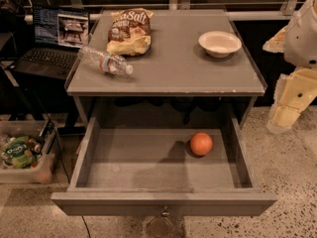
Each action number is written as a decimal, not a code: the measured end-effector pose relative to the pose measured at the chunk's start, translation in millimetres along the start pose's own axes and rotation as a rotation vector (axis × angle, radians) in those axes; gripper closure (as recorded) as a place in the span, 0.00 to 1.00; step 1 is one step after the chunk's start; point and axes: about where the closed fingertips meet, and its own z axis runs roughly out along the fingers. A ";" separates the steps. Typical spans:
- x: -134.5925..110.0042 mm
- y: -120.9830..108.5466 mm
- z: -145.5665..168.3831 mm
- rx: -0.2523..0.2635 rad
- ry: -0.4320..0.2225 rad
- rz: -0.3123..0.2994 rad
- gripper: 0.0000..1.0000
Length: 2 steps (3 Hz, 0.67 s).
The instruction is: Pick orange from top drawer and place on counter
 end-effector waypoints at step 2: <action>-2.4 0.9 5.6 0.019 -0.071 0.087 0.00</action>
Offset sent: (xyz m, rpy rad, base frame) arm 0.0063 0.0065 -0.0180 0.2623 -0.0574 -0.2081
